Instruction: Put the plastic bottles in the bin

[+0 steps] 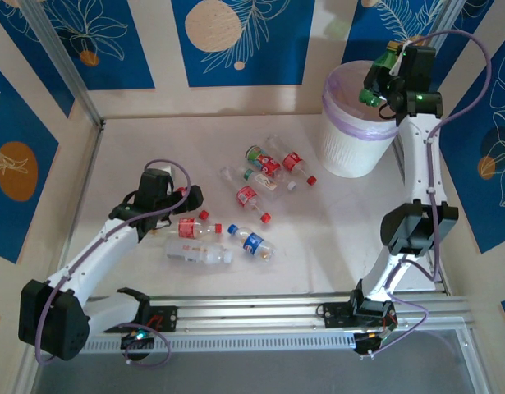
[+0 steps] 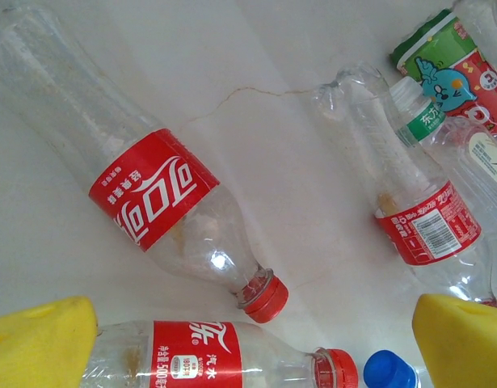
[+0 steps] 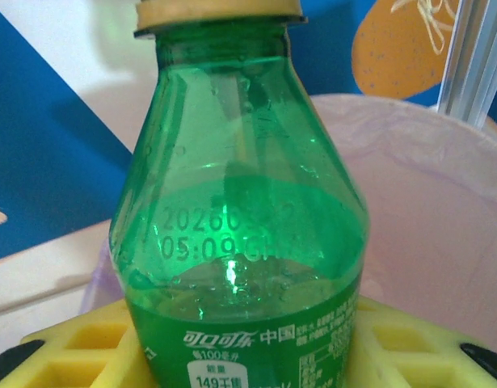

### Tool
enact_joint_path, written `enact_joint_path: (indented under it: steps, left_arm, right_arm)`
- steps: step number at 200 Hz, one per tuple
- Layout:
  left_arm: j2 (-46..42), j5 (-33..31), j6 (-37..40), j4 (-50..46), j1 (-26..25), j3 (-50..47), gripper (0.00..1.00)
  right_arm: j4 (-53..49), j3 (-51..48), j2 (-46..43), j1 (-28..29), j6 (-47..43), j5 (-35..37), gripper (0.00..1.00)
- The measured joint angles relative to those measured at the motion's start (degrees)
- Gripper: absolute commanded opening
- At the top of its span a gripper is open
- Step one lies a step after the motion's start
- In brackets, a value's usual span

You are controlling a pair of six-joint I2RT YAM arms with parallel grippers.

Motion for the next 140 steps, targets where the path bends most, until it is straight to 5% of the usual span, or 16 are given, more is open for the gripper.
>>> enact_joint_path:
  steps: [60,140]
  left_arm:
    - [2.62,0.0,0.02,-0.04,0.0,0.0,1.0]
    - [4.52,0.02,0.02,0.15,0.0,0.0,1.0]
  right_arm:
    - [-0.63,-3.19,3.28,-0.33,-0.39,0.0,0.49]
    - [-0.74,-5.05,7.48,-0.85,-1.36,-0.22,0.78]
